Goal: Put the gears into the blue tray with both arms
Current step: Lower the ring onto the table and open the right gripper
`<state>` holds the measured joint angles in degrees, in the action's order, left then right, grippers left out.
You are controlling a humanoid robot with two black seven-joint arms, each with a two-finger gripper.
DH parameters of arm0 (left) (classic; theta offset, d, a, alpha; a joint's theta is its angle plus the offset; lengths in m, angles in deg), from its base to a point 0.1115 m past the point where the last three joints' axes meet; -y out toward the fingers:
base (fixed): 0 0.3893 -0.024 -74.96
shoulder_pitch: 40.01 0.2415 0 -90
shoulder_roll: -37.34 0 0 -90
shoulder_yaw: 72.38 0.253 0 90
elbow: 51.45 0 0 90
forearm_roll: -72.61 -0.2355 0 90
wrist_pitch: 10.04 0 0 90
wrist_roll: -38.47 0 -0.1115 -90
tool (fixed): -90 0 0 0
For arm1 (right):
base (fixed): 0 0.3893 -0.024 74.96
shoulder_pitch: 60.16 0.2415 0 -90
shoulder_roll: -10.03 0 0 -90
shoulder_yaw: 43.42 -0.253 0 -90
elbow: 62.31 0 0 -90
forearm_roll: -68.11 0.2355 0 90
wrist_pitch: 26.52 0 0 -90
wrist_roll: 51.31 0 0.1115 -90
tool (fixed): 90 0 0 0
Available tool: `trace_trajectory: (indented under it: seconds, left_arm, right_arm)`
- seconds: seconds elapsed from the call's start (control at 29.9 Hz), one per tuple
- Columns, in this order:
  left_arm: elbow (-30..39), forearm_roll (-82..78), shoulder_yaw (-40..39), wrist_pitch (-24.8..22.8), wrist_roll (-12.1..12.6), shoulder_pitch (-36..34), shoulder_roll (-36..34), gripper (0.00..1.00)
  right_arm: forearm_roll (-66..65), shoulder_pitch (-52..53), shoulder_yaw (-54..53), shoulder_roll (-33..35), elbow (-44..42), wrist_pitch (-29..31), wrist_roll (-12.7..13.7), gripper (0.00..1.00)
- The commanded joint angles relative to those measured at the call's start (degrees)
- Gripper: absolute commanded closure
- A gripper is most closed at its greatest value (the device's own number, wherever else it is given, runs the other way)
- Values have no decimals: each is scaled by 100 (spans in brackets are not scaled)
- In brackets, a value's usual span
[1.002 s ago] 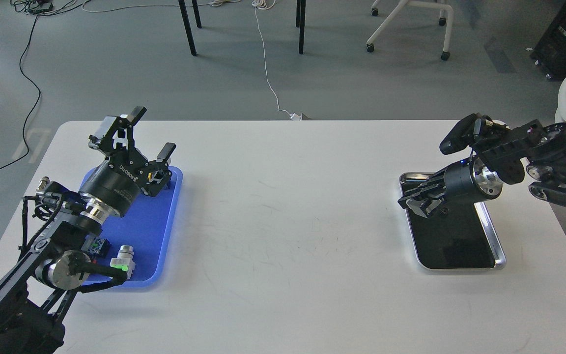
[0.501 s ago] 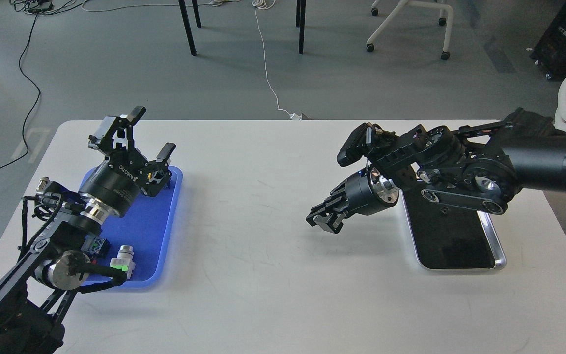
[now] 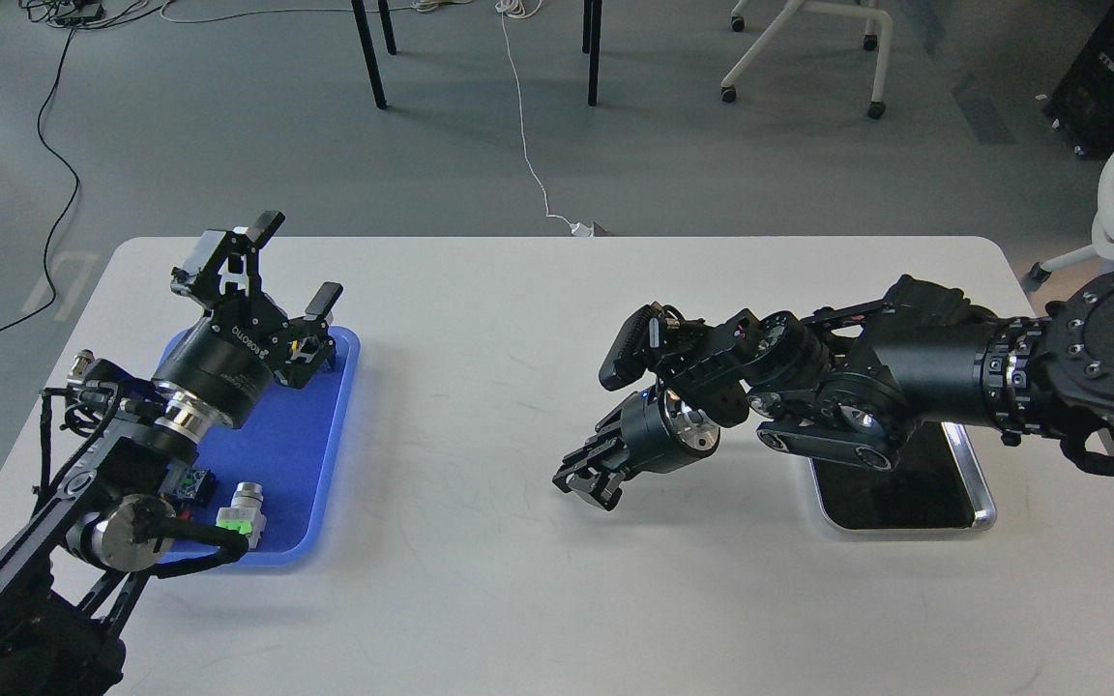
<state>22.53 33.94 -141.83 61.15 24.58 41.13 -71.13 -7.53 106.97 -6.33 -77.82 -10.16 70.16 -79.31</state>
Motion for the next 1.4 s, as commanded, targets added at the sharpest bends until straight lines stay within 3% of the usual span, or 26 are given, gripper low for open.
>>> trace_trajectory:
  seconds: [0.0, 0.4, 0.67, 0.77, 1.17, 1.27, 1.37]
  left_arm:
    - [2, 0, -8, -9, 0, 7, 2, 2]
    - [2, 9, -8, -8, 0, 16, -7, 2]
    - [2, 0, -8, -9, 0, 7, -7, 2]
    - [2, 0, -8, 0, 0, 7, -16, 2]
    - [2, 0, -16, 0, 0, 7, -33, 2]
    - [-6, 0, -8, -43, -17, 7, -103, 2]
    - [-50, 0, 1, -70, -26, -45, -314, 2]
  right_arm:
    - [67, -66, 1, -31, -21, -78, 0, 84]
    - [67, -136, 9, -215, -249, -158, 0, 83]
    - [67, -145, 9, -215, -285, -158, 0, 74]
    - [67, -145, 1, -215, -285, -140, 0, 64]
    - [119, -75, -8, -180, -285, -131, 0, 43]
    - [339, 48, -52, -14, -250, -131, 0, 28]
    - [716, 285, -236, 390, -127, -123, 0, 6]
